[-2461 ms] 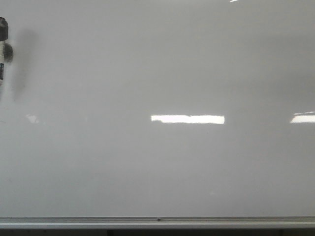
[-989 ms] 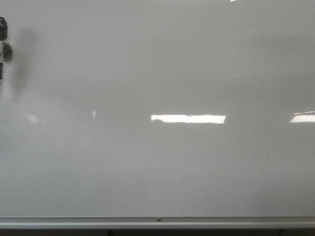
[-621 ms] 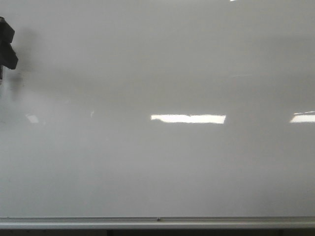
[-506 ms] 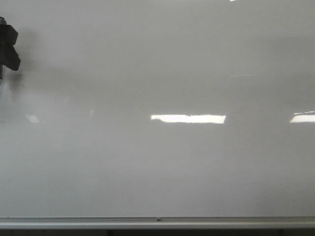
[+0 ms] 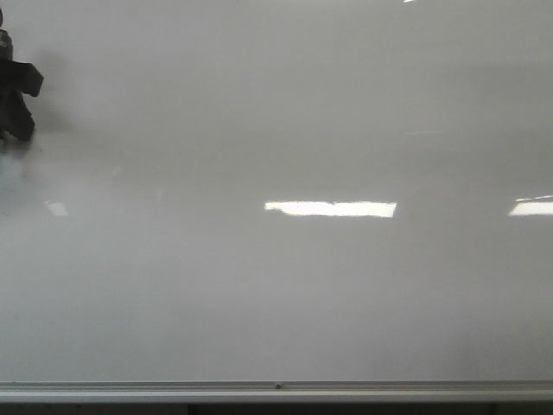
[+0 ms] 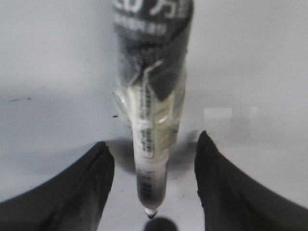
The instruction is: Write number 2 on whiteboard
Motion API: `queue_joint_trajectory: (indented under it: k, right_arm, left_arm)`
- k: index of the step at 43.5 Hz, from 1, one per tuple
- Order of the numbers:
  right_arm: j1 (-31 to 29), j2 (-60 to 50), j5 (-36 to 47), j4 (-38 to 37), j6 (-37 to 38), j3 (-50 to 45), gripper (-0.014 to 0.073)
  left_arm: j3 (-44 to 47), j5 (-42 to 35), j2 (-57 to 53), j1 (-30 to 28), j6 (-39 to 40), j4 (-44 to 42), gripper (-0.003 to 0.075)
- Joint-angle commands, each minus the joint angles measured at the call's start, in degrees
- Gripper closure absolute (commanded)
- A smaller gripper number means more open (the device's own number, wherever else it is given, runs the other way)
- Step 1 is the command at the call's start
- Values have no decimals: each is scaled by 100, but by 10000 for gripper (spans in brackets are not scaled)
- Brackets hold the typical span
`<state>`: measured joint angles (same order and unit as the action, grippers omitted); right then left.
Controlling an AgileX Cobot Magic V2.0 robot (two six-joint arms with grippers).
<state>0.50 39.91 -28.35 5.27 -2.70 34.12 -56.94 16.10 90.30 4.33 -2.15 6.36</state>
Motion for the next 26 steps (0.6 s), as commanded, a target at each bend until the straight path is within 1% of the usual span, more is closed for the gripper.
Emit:
queue_joint_trajectory:
  k: [1, 5, 8, 12, 17, 18, 23, 26]
  right_arm:
    - [-17, 13, 420, -23, -38, 198, 13]
    - [-17, 13, 420, -23, -38, 198, 13]
    - [-17, 13, 420, -23, -38, 198, 13]
    - [-17, 13, 420, -23, -38, 198, 13]
    - [-17, 13, 405, -23, -38, 210, 13]
    - [-17, 13, 405, -23, -38, 232, 13]
    - [-17, 13, 187, -18, -38, 396, 13]
    - [-17, 107, -72, -18, -38, 549, 13]
  left_arm:
    - [-190, -242, -148, 44, 2, 63, 416]
    - [-190, -253, -126, 44, 2, 63, 484]
    - [-190, -268, -137, 44, 2, 63, 563]
    - [-190, -239, -148, 44, 2, 63, 648]
    - [-190, -37, -246, 44, -21, 3, 730]
    - [-190, 21, -288, 44, -21, -17, 742]
    - [-190, 450, -596, 58, -35, -82, 741]
    - [-190, 787, -847, 141, -444, -112, 741]
